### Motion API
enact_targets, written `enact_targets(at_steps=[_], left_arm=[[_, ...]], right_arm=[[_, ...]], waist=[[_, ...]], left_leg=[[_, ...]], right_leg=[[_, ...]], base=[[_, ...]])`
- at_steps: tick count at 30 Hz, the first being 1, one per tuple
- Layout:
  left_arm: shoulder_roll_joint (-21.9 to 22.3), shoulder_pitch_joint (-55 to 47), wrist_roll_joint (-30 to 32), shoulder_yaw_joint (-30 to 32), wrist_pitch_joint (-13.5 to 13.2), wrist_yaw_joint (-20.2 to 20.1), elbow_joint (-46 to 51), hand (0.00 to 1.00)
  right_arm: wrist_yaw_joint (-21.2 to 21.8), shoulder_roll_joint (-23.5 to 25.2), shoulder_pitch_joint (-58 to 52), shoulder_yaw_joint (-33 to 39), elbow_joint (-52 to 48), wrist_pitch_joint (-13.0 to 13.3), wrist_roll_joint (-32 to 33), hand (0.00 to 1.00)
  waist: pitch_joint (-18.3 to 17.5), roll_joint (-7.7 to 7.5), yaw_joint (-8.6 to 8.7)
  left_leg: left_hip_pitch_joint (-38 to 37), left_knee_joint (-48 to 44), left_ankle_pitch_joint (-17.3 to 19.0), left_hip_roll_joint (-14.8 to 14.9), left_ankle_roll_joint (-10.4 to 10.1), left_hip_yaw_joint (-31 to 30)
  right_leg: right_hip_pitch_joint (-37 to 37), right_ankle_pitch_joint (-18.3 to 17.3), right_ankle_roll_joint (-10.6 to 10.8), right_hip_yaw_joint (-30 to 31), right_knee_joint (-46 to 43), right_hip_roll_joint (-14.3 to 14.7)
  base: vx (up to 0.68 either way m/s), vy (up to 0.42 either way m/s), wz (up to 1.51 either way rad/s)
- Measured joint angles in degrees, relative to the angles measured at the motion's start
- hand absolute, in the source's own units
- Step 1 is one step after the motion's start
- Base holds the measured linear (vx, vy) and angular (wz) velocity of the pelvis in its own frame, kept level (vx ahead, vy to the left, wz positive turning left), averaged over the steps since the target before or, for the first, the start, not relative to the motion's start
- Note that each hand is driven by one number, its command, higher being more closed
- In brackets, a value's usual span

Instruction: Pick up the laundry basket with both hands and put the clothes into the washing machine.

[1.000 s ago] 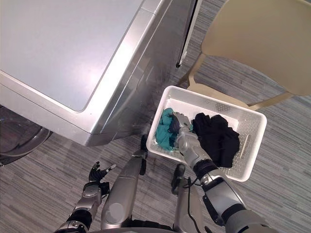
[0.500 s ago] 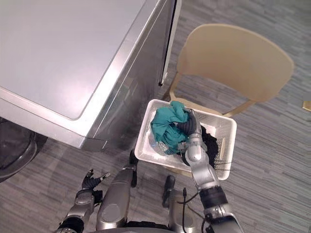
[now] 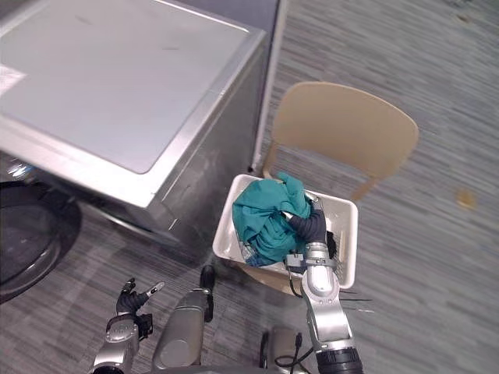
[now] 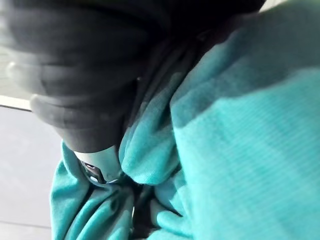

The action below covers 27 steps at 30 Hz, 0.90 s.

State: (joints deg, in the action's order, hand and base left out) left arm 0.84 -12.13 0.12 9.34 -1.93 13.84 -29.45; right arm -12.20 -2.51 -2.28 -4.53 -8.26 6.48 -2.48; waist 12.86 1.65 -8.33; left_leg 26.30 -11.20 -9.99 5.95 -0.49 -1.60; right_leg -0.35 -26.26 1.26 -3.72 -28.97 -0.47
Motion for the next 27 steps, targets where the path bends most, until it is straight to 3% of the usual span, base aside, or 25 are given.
enact_targets(at_steps=[1,2,4,7,8,10,11,13,14,21,27], left_arm=[[0.8,-1.3,-0.7,-2.0,0.0,-0.1,2.3,0.0],[1.3,-1.9,-1.5,-5.1,0.0,-0.3,5.1,0.0],[1.0,-1.5,-1.8,-8.5,-0.1,-1.8,10.8,0.0],[-1.3,-2.2,-1.7,-11.4,-2.5,-4.0,23.3,0.0],[-2.3,-1.5,-1.7,-11.5,-4.1,-4.6,26.0,0.0],[-3.8,0.7,-1.7,-11.8,-6.5,-5.7,28.8,0.0],[-4.1,1.3,-1.7,-12.0,-7.0,-6.3,29.0,0.0],[-5.4,3.5,-1.6,-15.5,-7.5,-7.7,29.5,0.0],[-6.1,4.1,-1.3,-16.9,-7.5,-7.9,29.5,0.0],[-11.3,5.5,2.1,-28.6,-8.7,-12.1,29.4,0.0],[-13.1,8.4,5.7,-31.6,-9.2,-12.3,26.3,0.0]], right_arm=[[0.0,-1.0,-0.1,0.2,0.1,-0.1,0.5,1.0],[0.0,-2.8,-0.3,0.8,0.2,-0.1,0.9,1.0],[0.3,-3.6,0.9,2.7,1.6,-0.3,2.1,1.0],[1.6,-3.6,1.0,3.7,1.2,-0.1,4.4,1.0],[2.5,-3.5,1.2,3.3,1.2,0.0,4.8,1.0],[4.4,-3.6,2.6,2.0,2.0,0.0,5.3,1.0],[5.2,-3.6,3.0,1.8,2.5,0.1,5.3,1.0],[7.3,-3.5,5.2,1.1,4.7,0.4,5.4,1.0],[7.7,-3.4,6.0,1.1,5.8,0.5,5.5,1.0],[11.4,-2.4,9.1,-7.5,13.3,0.8,7.7,1.0],[13.7,-2.0,10.1,-12.4,14.9,0.8,11.4,1.0]], waist=[[-0.2,1.19,0.31],[-0.4,2.39,1.39],[0.4,1.16,2.0],[0.0,0.58,2.76],[-0.2,0.79,3.05],[-0.7,0.94,3.19],[-1.1,1.03,3.22],[-2.4,1.86,3.19],[-2.4,1.71,3.23],[-5.8,0.39,3.23],[-7.2,0.35,3.39]], left_leg=[[-0.3,3.2,0.1,0.1,0.2,-0.8],[-0.8,7.8,4.6,0.0,0.9,-0.3],[0.2,4.3,6.2,-0.8,0.6,4.5],[-3.5,-10.5,7.0,-2.4,0.4,6.4],[-5.7,-13.0,12.2,-2.2,-0.9,6.1],[-10.4,-11.6,16.0,-2.1,-2.1,4.8],[-11.8,-9.2,15.9,-2.1,-2.1,4.5],[-17.0,2.2,14.3,-1.8,-4.0,2.1],[-17.5,3.5,13.7,-1.8,-4.8,1.6],[-22.6,11.0,8.6,-3.2,-2.4,3.0],[-24.9,14.5,6.1,-3.1,-2.0,3.3]], right_leg=[[0.0,-0.3,-0.7,-2.0,1.2,0.8],[0.4,0.6,-2.4,-5.7,3.6,1.4],[-0.1,2.5,-5.5,-10.5,6.1,-0.7],[-1.2,4.9,-7.1,-15.6,7.4,-2.5],[-1.4,5.7,-7.5,-17.1,8.2,-2.5],[-1.8,8.2,-7.8,-18.8,10.9,-2.3],[-1.8,9.2,-7.7,-19.2,12.2,-1.9],[-1.9,11.7,-7.1,-20.6,15.4,-0.4],[-1.9,12.0,-6.8,-20.9,15.4,-0.4],[-0.6,14.8,-4.7,-17.9,17.5,-1.4],[0.2,16.3,-4.8,-16.7,18.4,-0.9]], base=[[-0.23,-0.167,1.17],[-0.22,-0.177,1.4],[-0.3,-0.177,1.44],[-0.27,-0.136,1.01],[-0.22,-0.045,0.63],[-0.16,0.001,0.53],[-0.13,0.015,0.42],[-0.1,0.028,0.32],[-0.09,0.052,0.25],[-0.06,0.081,-0.05],[-0.09,0.007,-0.07]])
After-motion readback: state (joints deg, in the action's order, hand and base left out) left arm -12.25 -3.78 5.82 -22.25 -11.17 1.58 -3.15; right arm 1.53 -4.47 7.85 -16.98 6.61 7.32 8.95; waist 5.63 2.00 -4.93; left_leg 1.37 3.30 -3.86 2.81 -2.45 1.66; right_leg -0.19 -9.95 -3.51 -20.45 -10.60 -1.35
